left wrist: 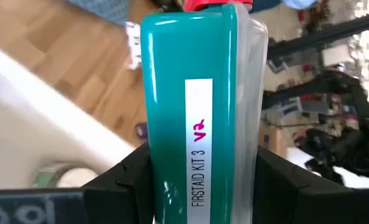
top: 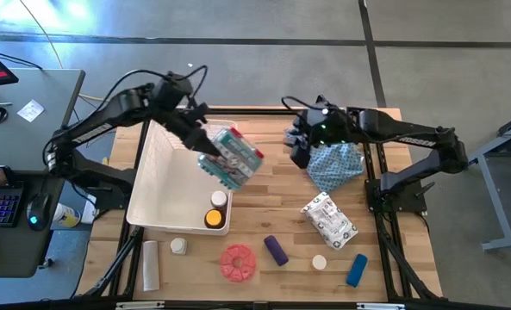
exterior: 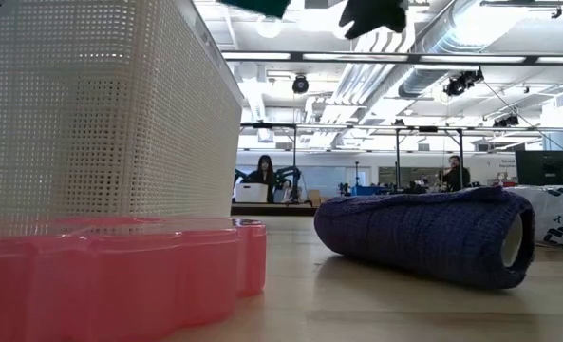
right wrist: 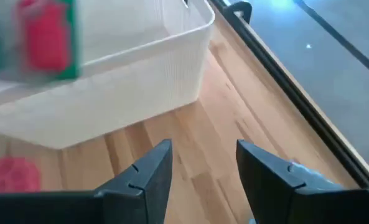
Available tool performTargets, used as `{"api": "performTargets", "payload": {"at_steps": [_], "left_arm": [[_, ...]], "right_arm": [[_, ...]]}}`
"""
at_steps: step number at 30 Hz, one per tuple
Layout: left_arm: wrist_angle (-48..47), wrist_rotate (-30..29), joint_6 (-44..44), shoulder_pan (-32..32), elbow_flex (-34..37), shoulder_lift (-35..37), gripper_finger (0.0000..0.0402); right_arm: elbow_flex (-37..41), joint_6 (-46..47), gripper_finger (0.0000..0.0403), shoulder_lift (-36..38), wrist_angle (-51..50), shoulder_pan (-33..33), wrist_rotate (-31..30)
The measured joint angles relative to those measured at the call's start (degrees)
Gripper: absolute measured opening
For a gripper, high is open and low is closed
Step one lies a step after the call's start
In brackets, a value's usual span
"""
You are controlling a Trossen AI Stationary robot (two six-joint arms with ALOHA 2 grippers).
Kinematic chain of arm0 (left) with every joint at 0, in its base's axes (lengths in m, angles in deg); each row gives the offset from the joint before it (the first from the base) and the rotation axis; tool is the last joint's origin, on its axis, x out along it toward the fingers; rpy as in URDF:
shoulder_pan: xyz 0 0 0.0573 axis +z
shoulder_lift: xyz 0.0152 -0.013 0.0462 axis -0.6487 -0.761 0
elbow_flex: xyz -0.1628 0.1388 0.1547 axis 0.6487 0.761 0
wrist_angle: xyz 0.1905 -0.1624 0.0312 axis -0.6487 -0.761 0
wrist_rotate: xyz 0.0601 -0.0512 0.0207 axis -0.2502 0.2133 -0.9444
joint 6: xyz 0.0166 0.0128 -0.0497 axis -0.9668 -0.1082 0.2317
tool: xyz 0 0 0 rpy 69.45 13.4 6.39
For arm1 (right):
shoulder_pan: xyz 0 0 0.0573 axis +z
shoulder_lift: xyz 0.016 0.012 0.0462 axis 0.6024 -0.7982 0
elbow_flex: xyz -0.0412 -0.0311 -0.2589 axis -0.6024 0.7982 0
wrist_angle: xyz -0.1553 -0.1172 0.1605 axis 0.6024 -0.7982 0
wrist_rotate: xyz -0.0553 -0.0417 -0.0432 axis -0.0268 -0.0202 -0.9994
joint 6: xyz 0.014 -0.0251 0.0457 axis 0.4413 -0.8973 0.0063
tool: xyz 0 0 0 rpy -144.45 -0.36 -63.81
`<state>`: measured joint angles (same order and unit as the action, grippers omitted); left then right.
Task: Pick & place medical supplies in basket/bin
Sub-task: Put the blue first aid kit into the white bin
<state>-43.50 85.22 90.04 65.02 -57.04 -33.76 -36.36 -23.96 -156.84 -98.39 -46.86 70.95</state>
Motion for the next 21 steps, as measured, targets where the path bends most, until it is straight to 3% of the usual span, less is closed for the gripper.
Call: {"api": "performTargets", "payload": {"at_steps": [8, 15, 21], "left_arm": [[-10.54, -2.11, -4.22, 6.61, -0.04, 6.49, 0.0228], [-26.44, -8.79, -10.54, 10.82, -0.04, 10.3, 0.0228], [-34.53, -15.35, -18.27, 11.8, 0.82, 9.58, 0.0228]], "right_arm": [[-0.04, 1.48, 0.017, 0.34, -0.7, -1.06, -1.36], [-0.07, 1.93, 0.0169, 0.33, 0.29, -1.49, -3.04], [-0.07, 1.49, 0.0169, 0.33, 4.1, -1.46, -3.29]]}}
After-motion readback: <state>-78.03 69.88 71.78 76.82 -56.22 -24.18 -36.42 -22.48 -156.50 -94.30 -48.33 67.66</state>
